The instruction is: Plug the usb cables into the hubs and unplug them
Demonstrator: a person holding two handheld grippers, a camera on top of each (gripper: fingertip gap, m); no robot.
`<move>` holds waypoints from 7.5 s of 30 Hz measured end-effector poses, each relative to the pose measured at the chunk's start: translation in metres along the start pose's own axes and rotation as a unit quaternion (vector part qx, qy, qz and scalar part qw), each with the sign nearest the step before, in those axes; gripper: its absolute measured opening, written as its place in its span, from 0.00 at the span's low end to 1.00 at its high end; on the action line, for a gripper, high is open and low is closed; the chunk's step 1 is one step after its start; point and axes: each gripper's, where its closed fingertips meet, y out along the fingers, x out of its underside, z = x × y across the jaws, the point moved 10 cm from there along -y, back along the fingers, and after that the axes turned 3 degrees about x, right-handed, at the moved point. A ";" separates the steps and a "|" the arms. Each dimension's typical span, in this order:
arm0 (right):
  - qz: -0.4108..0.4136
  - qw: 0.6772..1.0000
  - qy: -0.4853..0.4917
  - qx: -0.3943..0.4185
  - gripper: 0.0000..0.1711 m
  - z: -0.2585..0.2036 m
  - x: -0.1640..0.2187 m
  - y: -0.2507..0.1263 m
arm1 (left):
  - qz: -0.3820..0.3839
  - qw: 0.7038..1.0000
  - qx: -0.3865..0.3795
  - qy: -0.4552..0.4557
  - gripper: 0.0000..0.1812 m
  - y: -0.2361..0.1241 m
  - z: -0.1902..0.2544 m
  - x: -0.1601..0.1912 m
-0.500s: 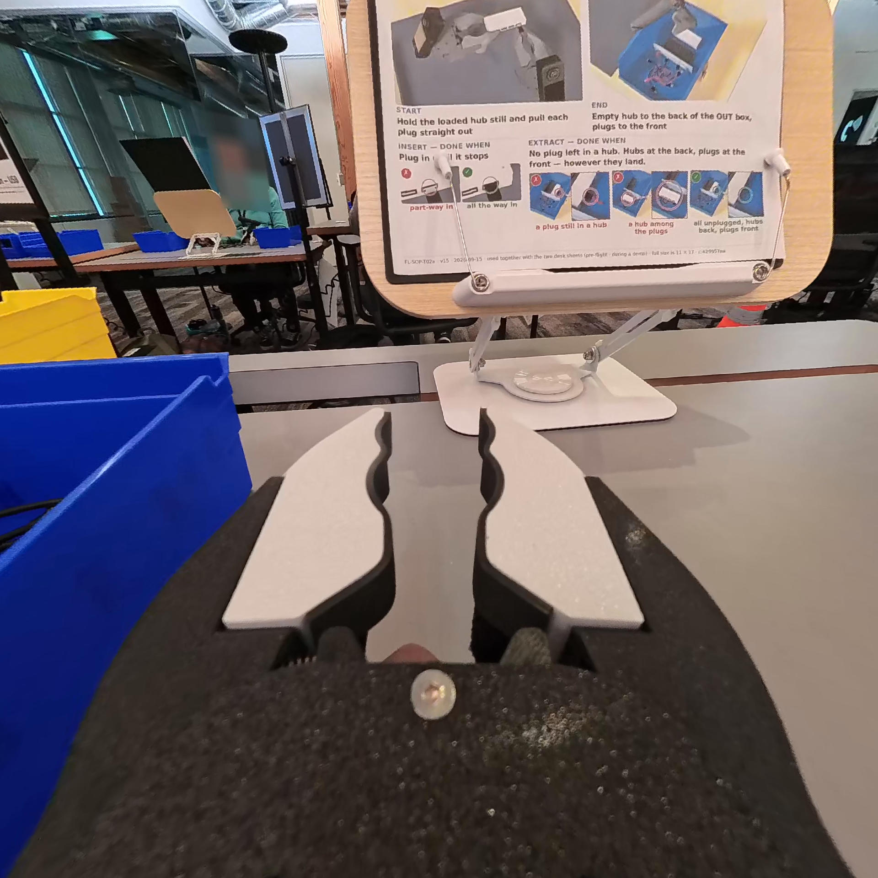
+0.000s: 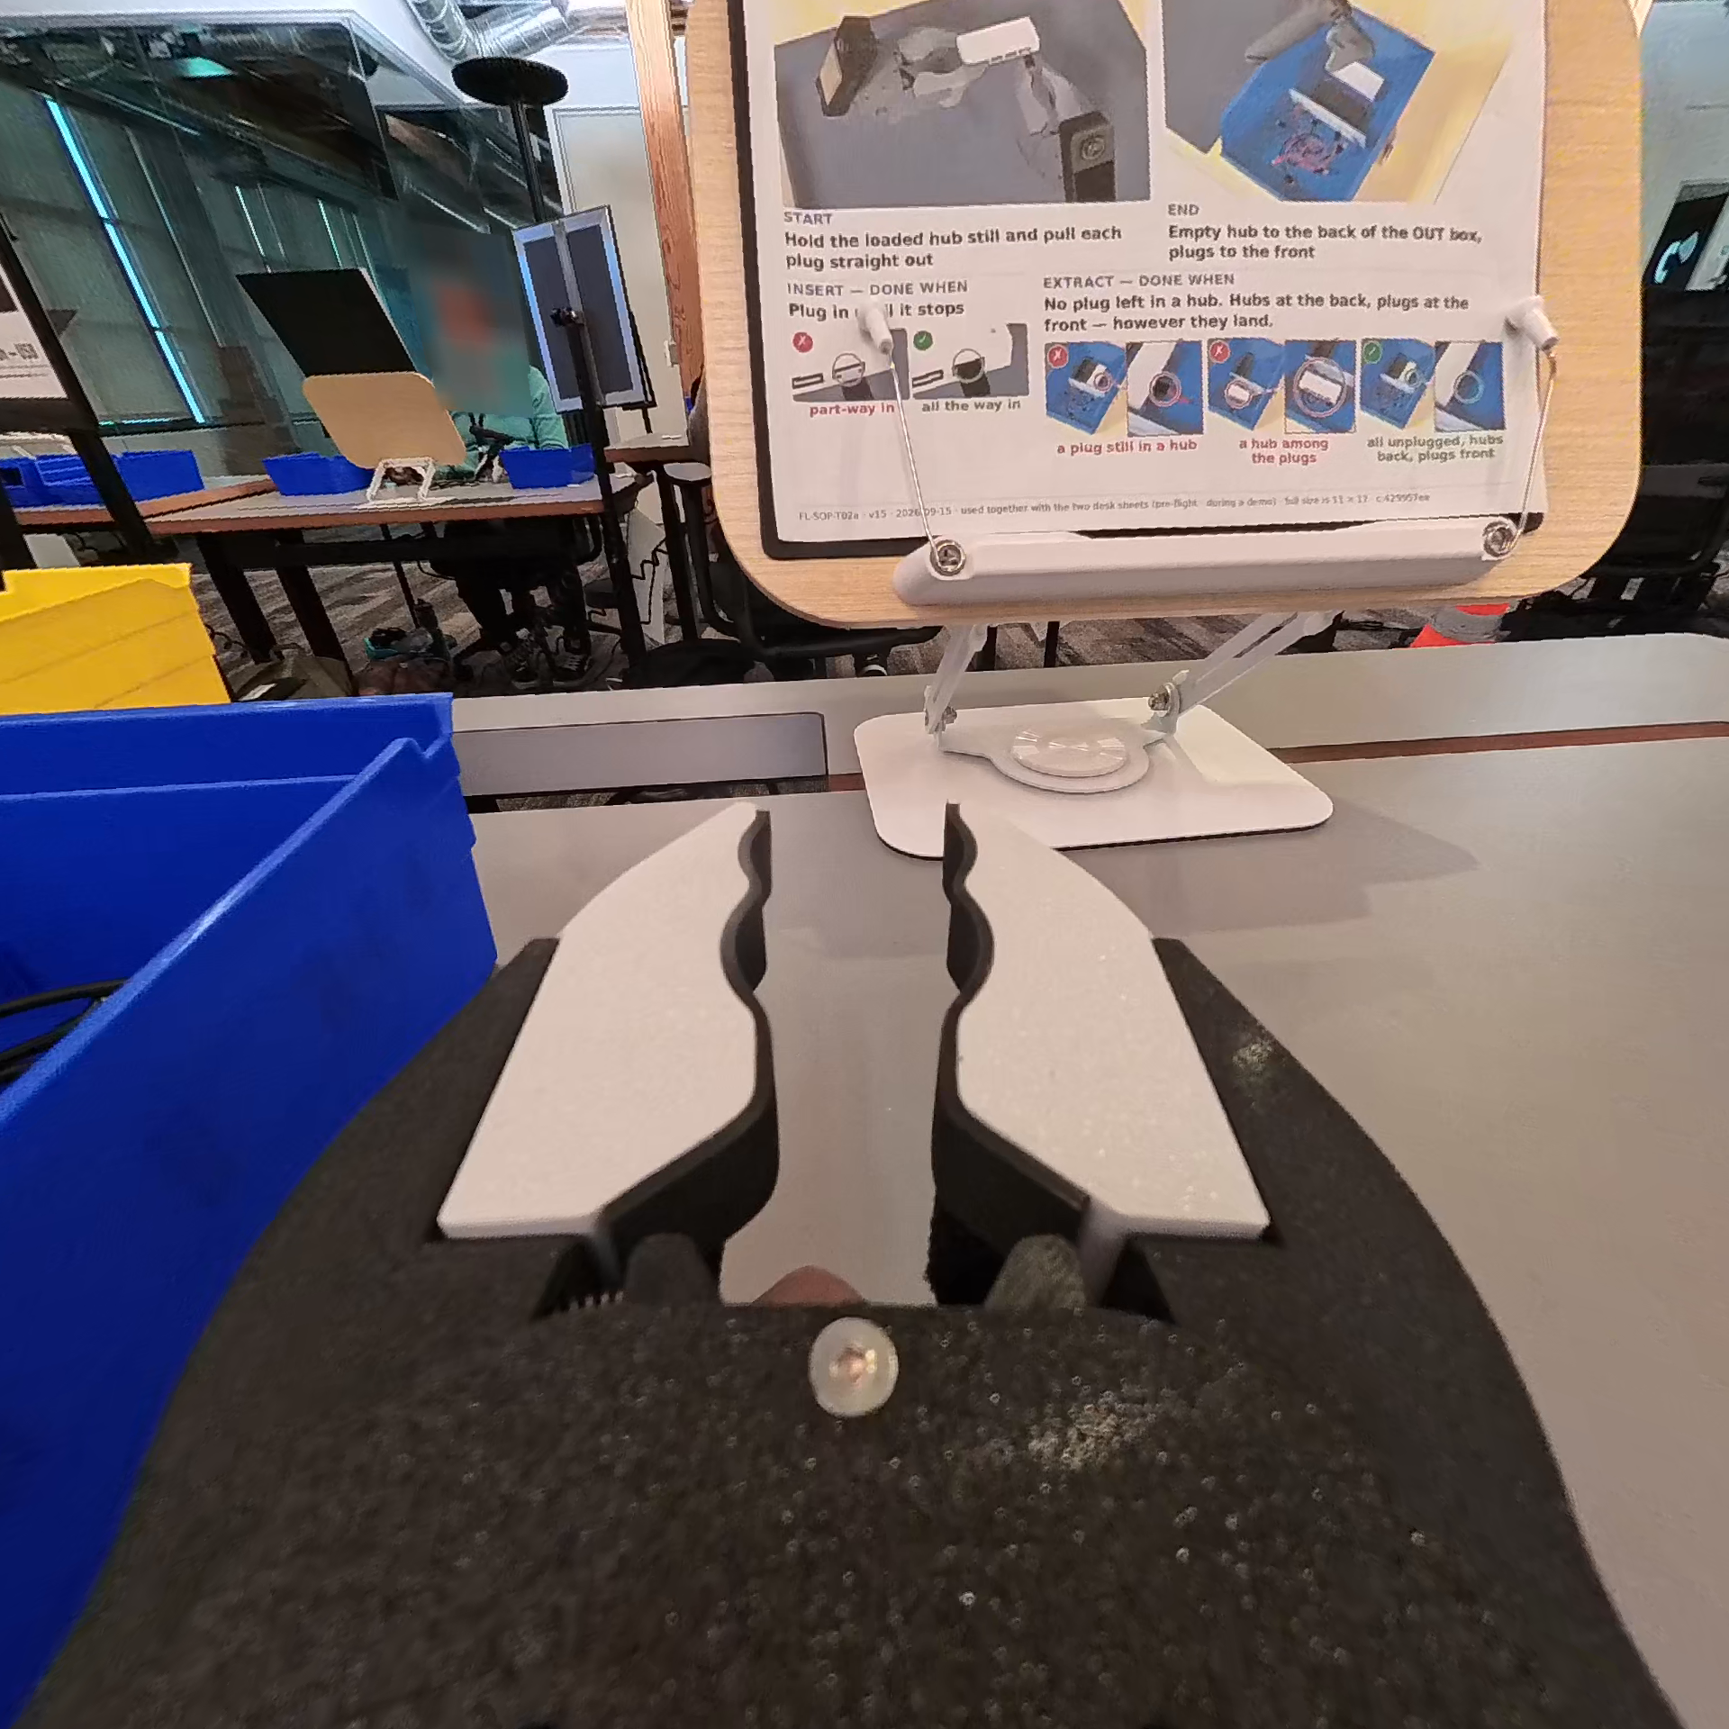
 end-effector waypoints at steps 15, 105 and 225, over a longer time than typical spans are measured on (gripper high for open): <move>-0.003 0.976 0.090 0.197 0.00 0.053 0.050 -0.047 | 0.011 1.000 0.021 0.020 0.10 -0.010 0.002 -0.009; -0.263 0.742 0.478 0.389 0.45 0.089 0.225 -0.122 | -0.043 0.997 0.064 0.005 0.37 -0.001 -0.006 0.003; -0.096 0.848 0.498 0.155 0.32 0.085 0.179 -0.090 | -0.167 0.944 0.177 0.222 0.07 -0.064 -0.054 -0.069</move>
